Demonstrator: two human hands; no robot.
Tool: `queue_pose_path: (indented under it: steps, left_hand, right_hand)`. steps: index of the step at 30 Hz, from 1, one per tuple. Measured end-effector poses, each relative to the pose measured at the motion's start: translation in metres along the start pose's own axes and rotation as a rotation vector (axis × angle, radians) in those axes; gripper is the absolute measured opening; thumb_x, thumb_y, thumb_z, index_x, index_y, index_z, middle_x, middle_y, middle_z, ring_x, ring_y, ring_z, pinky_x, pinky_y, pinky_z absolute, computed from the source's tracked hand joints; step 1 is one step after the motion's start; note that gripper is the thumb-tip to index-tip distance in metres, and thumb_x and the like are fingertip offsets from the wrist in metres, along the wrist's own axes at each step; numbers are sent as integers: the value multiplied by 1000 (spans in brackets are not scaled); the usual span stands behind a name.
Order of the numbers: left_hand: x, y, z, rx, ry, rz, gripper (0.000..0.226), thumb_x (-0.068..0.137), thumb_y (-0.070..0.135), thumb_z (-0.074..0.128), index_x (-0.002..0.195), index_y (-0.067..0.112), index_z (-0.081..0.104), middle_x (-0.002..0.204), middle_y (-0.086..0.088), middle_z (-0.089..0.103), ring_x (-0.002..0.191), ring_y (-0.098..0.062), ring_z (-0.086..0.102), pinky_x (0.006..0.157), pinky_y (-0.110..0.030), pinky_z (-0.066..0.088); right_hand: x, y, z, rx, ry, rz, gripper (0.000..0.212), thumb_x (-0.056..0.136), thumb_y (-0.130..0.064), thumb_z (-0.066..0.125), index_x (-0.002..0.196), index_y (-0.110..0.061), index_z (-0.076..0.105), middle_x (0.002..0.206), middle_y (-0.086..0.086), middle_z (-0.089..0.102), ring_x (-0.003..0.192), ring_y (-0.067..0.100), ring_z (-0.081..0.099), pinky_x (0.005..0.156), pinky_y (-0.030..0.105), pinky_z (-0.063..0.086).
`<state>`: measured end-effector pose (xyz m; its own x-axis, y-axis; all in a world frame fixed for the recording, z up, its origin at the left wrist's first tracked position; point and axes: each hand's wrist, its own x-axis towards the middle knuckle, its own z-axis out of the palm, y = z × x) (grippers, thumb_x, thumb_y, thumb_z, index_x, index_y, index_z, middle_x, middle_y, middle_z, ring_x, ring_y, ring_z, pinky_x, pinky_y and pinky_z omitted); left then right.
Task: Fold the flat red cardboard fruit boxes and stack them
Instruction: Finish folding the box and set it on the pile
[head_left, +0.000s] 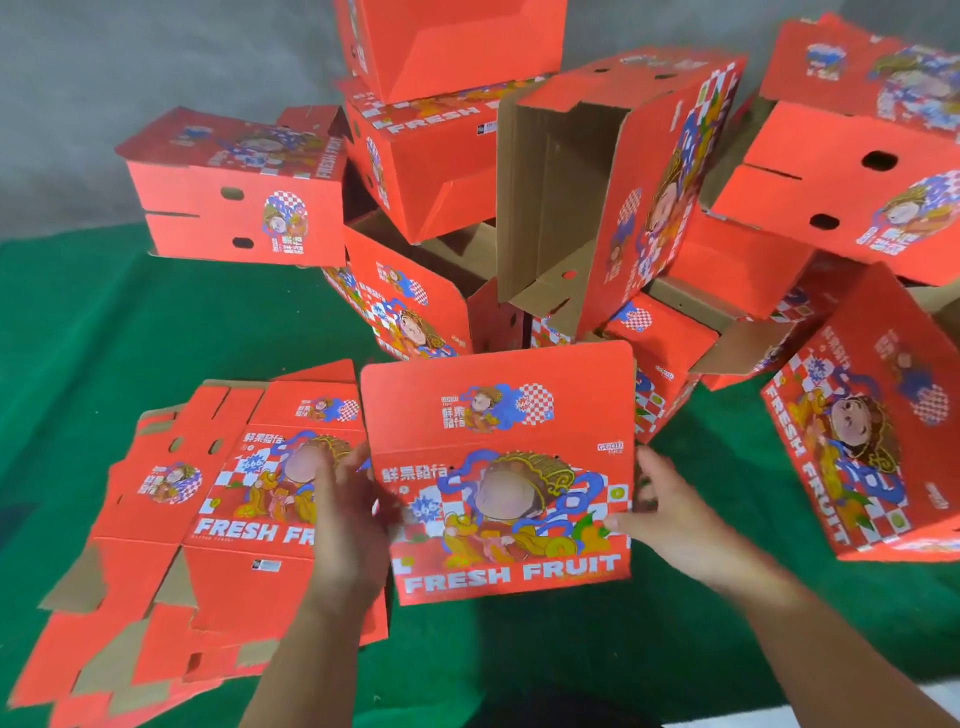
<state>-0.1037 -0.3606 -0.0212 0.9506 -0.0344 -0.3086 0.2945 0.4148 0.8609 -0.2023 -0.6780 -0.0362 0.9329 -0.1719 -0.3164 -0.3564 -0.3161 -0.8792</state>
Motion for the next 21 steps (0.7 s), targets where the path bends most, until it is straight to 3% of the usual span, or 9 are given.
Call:
queue_pose_path:
  steps: [2, 5, 6, 8, 10, 12, 14, 18, 21]
  left_hand:
    - [6, -6, -2, 21, 12, -18, 48, 104, 64, 37, 91, 35, 73, 81, 1, 60, 67, -15, 60, 53, -28, 54]
    - [9, -17, -6, 335, -4, -35, 49, 112, 18, 34, 91, 35, 74, 95, 4, 72, 79, -5, 71, 63, -18, 55]
    - [9, -21, -6, 409, -33, -71, 53, 112, 17, 32, 92, 38, 77, 98, 5, 77, 84, -1, 73, 71, -16, 55]
    - [6, -17, -1, 459, -110, -220, 51, 108, 58, 28, 99, 47, 78, 108, 8, 79, 104, -7, 71, 100, -34, 45]
    - [10, -11, 0, 499, -134, -286, 65, 91, 87, 24, 109, 49, 75, 114, 14, 77, 120, -13, 63, 114, -52, 30]
    - [15, -4, 2, 544, -110, -247, 49, 96, 80, 30, 109, 57, 71, 109, 24, 75, 121, -12, 60, 114, -56, 32]
    - [15, 1, 8, 519, -173, -284, 34, 105, 66, 36, 113, 59, 68, 119, 21, 73, 124, -17, 63, 107, -59, 44]
    - [18, 1, 13, 518, -479, -435, 80, 79, 90, 47, 148, 49, 45, 142, 7, 64, 128, -15, 63, 90, -47, 55]
    - [21, 2, 35, 449, -377, -298, 125, 53, 75, 83, 153, 12, 44, 144, -19, 60, 112, -27, 69, 98, -45, 54]
  right_hand:
    - [-2, 8, 5, 20, 60, -52, 51, 87, 1, 75, 114, -39, 56, 121, 2, 49, 98, 13, 66, 80, 25, 60]
    - [-3, 22, 13, 49, 182, -95, 47, 87, 15, 66, 111, -25, 60, 119, 6, 46, 103, 21, 63, 87, 30, 59]
    - [-3, 25, 14, 119, 211, -65, 46, 86, 18, 63, 111, -21, 62, 121, 10, 53, 103, 22, 65, 84, 29, 59]
    - [-1, 36, 10, 292, 237, 28, 41, 88, 19, 59, 111, -14, 65, 118, 15, 70, 99, 21, 71, 88, 33, 59]
    - [3, 44, -2, 435, 260, 90, 24, 92, 12, 52, 107, -5, 60, 115, 19, 72, 101, 29, 69, 106, 52, 51]
    - [9, 47, -15, 668, 303, 133, 20, 97, -1, 44, 115, -3, 53, 124, 28, 63, 109, 36, 63, 114, 61, 38]
    - [16, 41, -21, 776, 335, 157, 36, 104, -19, 41, 136, -8, 50, 134, 25, 62, 118, 37, 62, 111, 57, 41]
    - [28, 11, -9, 644, 222, 70, 37, 111, -28, 32, 128, -13, 62, 120, 13, 72, 105, 20, 71, 89, 39, 58]
    - [27, 8, -22, 661, 230, 30, 31, 110, -19, 38, 123, -10, 64, 109, 8, 76, 99, 17, 72, 85, 33, 60]
